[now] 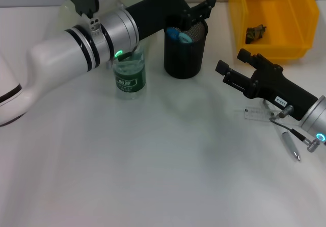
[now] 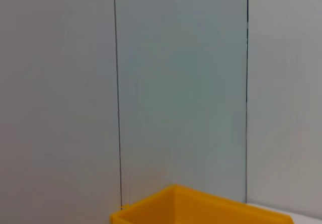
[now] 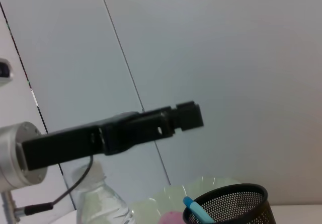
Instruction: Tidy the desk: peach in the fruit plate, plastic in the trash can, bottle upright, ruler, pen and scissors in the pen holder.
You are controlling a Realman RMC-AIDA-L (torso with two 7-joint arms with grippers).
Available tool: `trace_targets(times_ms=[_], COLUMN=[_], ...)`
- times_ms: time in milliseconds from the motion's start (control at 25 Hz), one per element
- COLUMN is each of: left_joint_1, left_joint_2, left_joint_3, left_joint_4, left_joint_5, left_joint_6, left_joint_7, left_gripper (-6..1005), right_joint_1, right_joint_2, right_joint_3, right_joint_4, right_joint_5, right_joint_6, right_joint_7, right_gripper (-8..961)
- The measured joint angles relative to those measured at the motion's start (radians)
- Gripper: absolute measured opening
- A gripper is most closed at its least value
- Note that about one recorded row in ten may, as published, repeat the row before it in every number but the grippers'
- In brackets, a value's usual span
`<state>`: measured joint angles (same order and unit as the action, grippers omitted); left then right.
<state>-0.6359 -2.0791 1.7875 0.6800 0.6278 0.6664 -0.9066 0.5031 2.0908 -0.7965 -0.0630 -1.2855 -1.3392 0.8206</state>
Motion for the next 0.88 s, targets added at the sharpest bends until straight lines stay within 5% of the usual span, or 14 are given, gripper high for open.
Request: trace_targets(times_ms=[200,320,520,880], left_joint_1=[0.096,0.243,0.324,0.375], left_joint_2=[0.010,0.017,0.020,0.042], left_joint_3=[0.006,-0.010,-0.062,-0.374], left_joint_4=[0.133,0.319,0.396,0.313], left_joint_5=[0.009,0.121,0.210,0.475], left_joint_6=[0.011,0.071,0.153,0.734], left_joint_7=[-0.018,-0.125,-0.233,-0.440], left_gripper=[704,702,700,698], right_joint_1=[0.000,0.001,0.001,0.006], right_joint_2=[0.000,0.000,0.000,-0.006], right_joint_3=[0.001,0.001,0.000,-0.012], right_joint_4=[-0.001,-0.005,-0.006,-0.011], right_joint_5=[0.000,0.000,0.000,-0.014], right_joint_6=[0.000,-0.002,-0.008,-0.032], right_joint_7=[0.000,0.001,0.006,0.012], right_gripper=[823,823,823,823])
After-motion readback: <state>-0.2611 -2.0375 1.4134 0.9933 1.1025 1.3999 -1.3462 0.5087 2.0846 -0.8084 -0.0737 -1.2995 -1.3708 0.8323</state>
